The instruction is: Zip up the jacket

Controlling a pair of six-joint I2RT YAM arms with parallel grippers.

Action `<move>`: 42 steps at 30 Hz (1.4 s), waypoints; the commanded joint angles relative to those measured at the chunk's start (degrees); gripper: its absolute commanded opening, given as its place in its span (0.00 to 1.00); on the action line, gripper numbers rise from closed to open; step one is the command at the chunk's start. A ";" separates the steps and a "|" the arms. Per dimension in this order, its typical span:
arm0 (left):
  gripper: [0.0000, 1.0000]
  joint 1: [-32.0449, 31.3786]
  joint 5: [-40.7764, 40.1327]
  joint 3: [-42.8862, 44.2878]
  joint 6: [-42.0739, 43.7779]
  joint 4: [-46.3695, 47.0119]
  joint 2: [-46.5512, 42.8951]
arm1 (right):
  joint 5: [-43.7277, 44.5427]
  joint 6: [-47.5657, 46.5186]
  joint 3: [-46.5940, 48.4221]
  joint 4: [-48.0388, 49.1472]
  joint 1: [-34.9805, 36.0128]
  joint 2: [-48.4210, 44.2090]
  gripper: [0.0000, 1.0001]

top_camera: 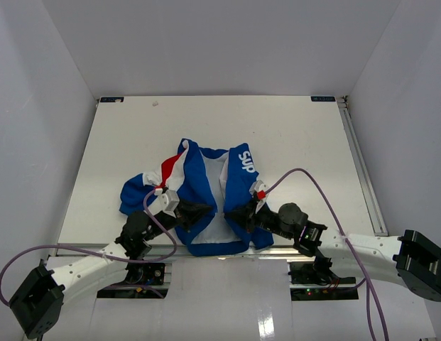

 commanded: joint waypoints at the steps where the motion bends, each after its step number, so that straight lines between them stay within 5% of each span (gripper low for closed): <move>1: 0.00 0.03 2.54 -1.77 2.63 7.82 -0.87 | -4.88 1.40 3.08 4.05 0.00 -1.30 0.08; 42: 0.00 0.09 7.50 -5.51 4.53 16.09 1.34 | -6.79 5.60 4.64 3.51 -0.05 -5.27 0.08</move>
